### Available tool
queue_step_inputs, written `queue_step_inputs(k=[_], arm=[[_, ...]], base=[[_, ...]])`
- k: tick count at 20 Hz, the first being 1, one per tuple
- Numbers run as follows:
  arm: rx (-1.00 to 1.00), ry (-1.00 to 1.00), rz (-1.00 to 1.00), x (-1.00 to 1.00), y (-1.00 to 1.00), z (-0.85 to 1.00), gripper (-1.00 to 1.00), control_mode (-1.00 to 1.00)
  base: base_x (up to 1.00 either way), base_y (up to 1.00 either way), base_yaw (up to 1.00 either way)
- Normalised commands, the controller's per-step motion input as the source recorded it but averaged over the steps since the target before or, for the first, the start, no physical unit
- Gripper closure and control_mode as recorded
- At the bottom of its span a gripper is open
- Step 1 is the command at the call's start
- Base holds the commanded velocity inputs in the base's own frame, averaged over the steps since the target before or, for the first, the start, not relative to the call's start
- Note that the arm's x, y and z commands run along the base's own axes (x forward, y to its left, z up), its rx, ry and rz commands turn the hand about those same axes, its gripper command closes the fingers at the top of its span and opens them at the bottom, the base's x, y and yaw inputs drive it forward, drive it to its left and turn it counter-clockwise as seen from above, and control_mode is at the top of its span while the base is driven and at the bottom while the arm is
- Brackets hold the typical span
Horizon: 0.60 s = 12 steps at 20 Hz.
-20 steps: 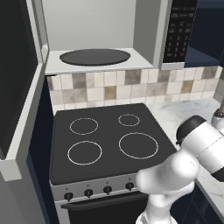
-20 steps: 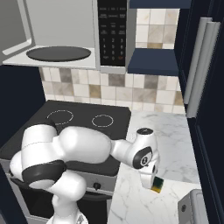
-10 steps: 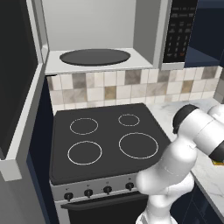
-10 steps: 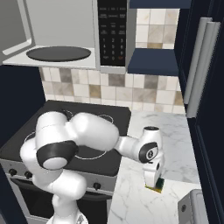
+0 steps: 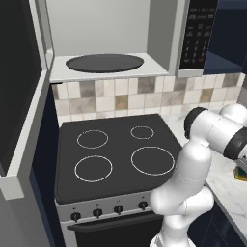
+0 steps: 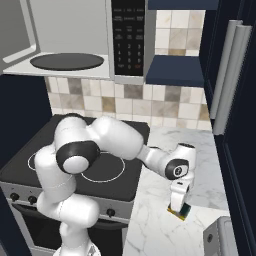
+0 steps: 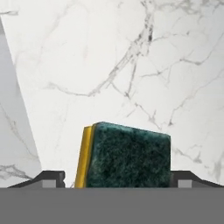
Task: Place the sponge inside the microwave to prepare for sanitizing.
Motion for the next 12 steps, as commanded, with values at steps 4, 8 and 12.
queue_step_inputs(k=[4,8,12], arm=[[0.21,0.03,-0.02,-0.09,0.01,-0.29,-1.0,-1.0],[0.19,0.0,-0.04,-0.21,0.08,-0.38,-1.0,-1.0],[0.16,0.0,-0.03,-0.26,0.17,-0.38,1.0,-1.0]], base=[[0.0,0.0,0.0],[0.0,0.0,0.0],[0.0,0.0,0.0]])
